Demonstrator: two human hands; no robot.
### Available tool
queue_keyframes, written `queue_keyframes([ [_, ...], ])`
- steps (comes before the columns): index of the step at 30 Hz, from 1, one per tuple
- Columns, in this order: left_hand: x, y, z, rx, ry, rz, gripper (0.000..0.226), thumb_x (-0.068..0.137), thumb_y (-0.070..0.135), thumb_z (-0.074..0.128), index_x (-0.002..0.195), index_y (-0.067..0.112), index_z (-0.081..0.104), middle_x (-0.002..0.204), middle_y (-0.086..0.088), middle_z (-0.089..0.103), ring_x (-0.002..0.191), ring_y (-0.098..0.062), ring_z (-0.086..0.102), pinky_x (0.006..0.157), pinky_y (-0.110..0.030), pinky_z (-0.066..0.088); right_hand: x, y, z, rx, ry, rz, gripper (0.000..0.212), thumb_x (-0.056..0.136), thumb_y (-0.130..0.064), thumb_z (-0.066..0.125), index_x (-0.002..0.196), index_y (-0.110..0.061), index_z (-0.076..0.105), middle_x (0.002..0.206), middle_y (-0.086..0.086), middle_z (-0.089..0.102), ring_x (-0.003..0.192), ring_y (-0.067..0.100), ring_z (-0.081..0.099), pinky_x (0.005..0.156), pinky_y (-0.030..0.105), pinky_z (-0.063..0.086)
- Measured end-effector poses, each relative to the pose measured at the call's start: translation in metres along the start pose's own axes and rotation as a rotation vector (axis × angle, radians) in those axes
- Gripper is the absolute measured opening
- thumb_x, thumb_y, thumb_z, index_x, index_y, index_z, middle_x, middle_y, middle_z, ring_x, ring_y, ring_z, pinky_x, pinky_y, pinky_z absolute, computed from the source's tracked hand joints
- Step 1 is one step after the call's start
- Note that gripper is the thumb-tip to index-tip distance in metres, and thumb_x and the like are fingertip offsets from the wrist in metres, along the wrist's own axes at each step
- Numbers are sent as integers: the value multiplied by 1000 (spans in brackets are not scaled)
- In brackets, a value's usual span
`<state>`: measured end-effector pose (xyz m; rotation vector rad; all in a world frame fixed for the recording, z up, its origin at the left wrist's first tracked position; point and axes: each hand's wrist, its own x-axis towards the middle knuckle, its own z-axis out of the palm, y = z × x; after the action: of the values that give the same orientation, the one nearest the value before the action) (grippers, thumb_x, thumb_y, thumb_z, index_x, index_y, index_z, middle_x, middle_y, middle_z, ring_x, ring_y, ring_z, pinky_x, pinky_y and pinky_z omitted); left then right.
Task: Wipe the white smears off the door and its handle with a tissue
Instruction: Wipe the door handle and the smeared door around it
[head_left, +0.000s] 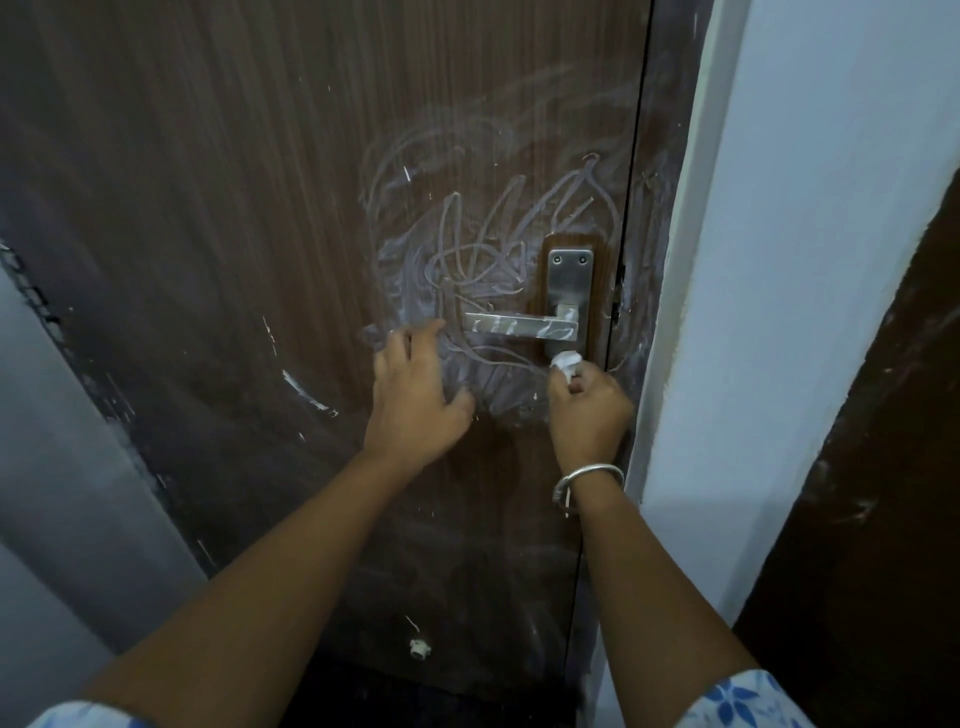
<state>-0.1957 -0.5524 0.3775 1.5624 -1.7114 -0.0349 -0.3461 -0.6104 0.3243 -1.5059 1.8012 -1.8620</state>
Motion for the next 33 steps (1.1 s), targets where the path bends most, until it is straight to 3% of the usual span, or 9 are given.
queue_keyframes([
  [6,0,1,0,-10,7,11,72,75,17,66,137,18,30,136,-10,30,127,-32,27,105,-45,30,-3,-1,1,166,45,173,18,85,-18,61,74,-3,64,65,9,64,55,13,49,54,19,32],
  [10,1,-1,1,-11,3,13,72,75,17,66,137,19,30,136,-9,31,126,-30,29,103,-40,30,0,0,-1,250,59,299,20,88,-17,59,87,1,66,79,14,68,66,19,57,60,23,44],
  [15,0,3,8,-24,-5,16,71,76,18,65,138,18,30,135,-8,31,126,-30,28,105,-43,30,8,-4,1,202,-77,303,24,90,-18,54,92,3,68,87,16,69,80,28,63,64,24,40],
  [18,1,8,12,-40,1,24,71,74,18,66,137,18,31,134,-9,32,127,-29,28,105,-42,30,0,-8,1,164,-236,218,28,89,-16,55,63,-8,58,65,8,57,64,23,53,59,26,37],
  [21,1,12,14,-49,12,28,72,74,17,65,137,20,31,133,-8,32,127,-29,27,105,-42,30,-5,-9,-12,110,-192,176,39,87,-16,55,51,-19,40,52,-4,43,53,14,41,46,22,26],
  [23,1,12,13,-60,14,33,72,74,18,65,137,21,30,133,-7,32,127,-28,27,105,-42,29,-7,-10,-25,26,-159,97,19,87,-17,55,68,-15,57,67,3,59,65,20,53,51,19,37],
  [24,1,11,12,-65,11,35,71,75,18,65,137,22,30,133,-7,32,127,-28,27,105,-42,29,-8,-11,-32,-11,-143,40,11,87,-18,56,90,-12,65,83,7,66,76,24,59,60,22,45],
  [26,1,9,11,-71,6,34,70,75,17,65,136,22,31,133,-7,32,127,-27,27,105,-42,30,-6,-15,-45,-45,-76,-60,32,87,-16,56,119,-12,56,104,10,67,90,27,62,73,26,47],
  [33,-1,8,12,-80,13,16,70,75,17,65,136,21,31,134,-6,31,127,-27,27,105,-40,30,29,-47,-59,-126,77,-377,26,87,-7,54,110,-9,66,92,16,54,70,17,44,65,23,36],
])
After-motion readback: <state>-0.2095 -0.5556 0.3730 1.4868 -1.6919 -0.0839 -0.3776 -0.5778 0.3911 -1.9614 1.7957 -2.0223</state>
